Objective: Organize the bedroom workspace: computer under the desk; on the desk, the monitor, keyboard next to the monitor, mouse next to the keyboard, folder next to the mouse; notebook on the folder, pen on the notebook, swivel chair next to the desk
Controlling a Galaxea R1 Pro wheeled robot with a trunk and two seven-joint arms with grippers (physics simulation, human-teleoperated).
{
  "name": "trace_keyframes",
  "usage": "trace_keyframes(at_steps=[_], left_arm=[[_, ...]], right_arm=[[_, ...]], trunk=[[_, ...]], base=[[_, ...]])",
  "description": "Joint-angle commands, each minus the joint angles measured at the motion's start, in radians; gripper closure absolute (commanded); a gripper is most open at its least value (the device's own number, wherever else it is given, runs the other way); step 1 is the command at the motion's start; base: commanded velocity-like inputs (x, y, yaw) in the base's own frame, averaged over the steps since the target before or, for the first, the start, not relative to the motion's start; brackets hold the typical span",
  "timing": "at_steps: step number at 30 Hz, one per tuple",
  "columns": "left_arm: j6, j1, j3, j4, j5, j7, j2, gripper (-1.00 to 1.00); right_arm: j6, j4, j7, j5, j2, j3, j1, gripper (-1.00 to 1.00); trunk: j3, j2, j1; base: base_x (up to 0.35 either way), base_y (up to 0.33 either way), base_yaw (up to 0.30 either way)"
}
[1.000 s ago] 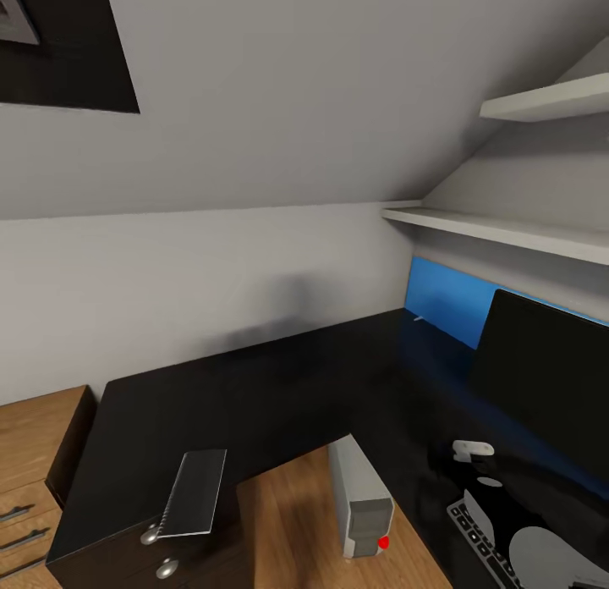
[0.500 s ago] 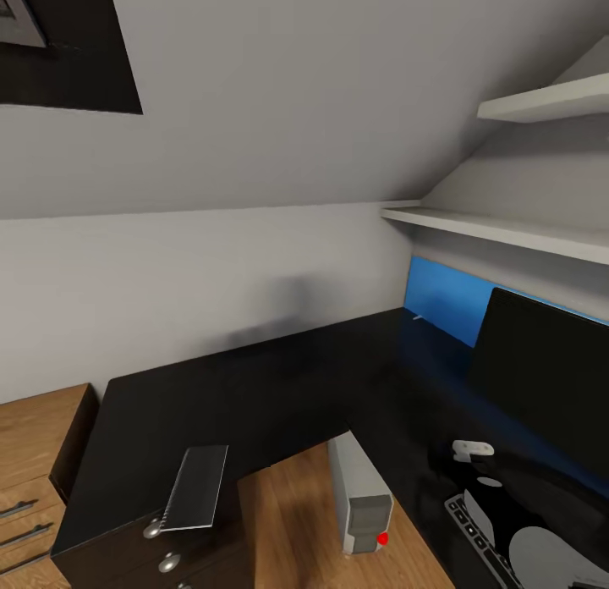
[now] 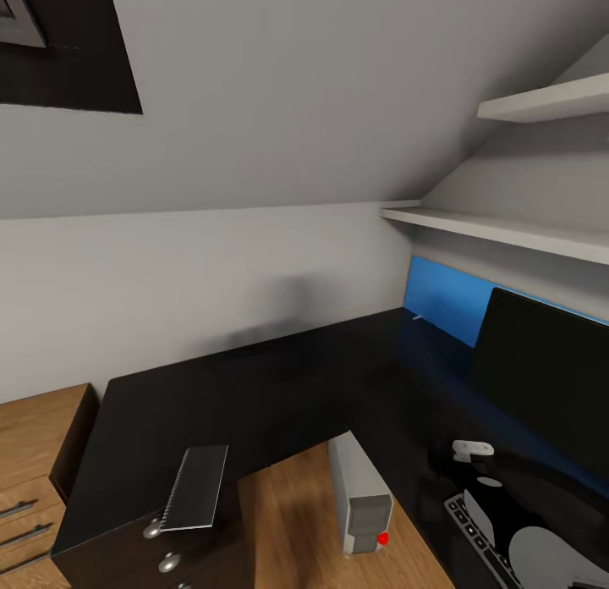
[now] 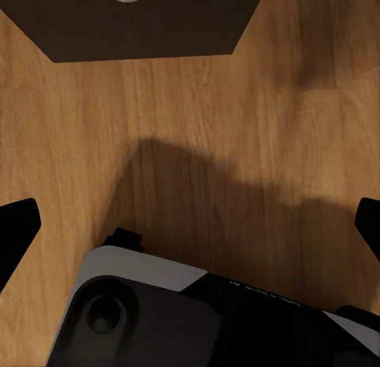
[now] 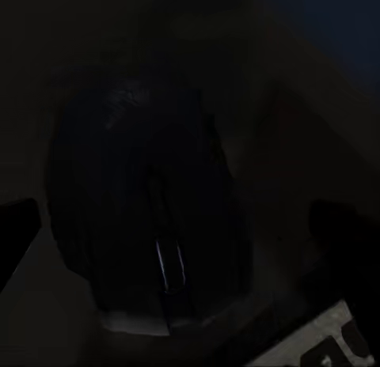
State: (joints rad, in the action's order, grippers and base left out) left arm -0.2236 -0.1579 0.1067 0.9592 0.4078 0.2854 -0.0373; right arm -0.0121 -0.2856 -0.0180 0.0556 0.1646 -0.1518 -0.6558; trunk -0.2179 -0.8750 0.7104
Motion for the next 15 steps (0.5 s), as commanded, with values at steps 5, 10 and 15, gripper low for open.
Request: trace_keyframes(at_steps=[5, 10, 15], left_arm=[[-0.003, 0.000, 0.002, 0.003, 0.009, 0.007, 0.000, -1.00], [-0.003, 0.000, 0.002, 0.003, 0.009, 0.007, 0.000, -1.00], [-0.004, 0.000, 0.002, 0.003, 0.009, 0.008, 0.000, -1.00]], right_arm=[[-0.002, 0.000, -0.002, 0.006, 0.000, -0.006, -0.001, -1.00], [-0.002, 0.000, -0.002, 0.005, 0.000, -0.006, -0.001, -1.00], [-0.002, -0.006, -0.004, 0.003, -0.002, -0.006, 0.000, -1.00]], trunk=[[-0.001, -0.001, 0.000], [-0.001, -0.001, 0.000], [-0.001, -0.001, 0.000]], base=[[0.000, 0.000, 0.000], [0.000, 0.000, 0.000], [0.000, 0.000, 0.000]])
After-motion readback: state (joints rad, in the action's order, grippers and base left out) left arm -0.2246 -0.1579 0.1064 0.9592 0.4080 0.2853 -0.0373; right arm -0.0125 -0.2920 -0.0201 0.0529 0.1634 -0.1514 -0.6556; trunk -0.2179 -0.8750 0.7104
